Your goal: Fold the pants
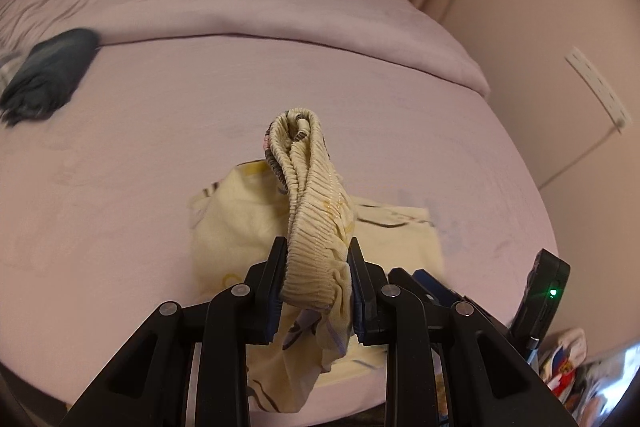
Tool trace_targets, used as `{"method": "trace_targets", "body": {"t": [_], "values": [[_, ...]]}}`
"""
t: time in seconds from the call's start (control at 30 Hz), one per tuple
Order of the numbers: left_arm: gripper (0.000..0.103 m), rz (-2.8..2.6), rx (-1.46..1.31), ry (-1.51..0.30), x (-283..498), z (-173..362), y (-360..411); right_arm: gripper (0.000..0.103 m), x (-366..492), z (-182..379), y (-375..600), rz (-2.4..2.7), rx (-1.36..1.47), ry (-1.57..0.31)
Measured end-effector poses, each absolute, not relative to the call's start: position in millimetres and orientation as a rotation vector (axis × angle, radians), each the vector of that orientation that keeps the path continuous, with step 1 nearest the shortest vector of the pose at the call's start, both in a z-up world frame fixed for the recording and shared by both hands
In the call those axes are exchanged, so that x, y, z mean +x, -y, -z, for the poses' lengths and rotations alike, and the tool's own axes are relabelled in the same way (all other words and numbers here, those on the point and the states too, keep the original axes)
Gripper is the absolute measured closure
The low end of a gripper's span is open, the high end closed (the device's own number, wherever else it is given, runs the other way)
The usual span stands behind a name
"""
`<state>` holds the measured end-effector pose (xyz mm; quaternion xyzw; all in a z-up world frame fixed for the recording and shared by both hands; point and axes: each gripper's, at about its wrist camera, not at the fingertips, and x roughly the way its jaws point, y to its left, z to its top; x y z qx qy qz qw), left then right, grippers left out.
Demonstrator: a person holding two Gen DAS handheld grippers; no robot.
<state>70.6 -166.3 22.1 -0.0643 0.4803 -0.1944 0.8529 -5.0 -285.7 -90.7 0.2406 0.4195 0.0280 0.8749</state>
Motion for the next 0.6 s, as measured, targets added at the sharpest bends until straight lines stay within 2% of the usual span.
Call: {"method": "trace_targets", "body": {"t": [0.23, 0.6], "values": [[0.077, 0.496, -0.049, -1.051, 72.7, -13.7, 218.6, 0.056, -22.0, 87.0, 327.5, 0.025, 0.561, -0.838], [0.077, 0.566, 0.081, -1.182, 73.9, 38.0, 296.4, 0.056, -46.2, 94.3, 371.9, 0.161, 0.578, -0.84]]}}
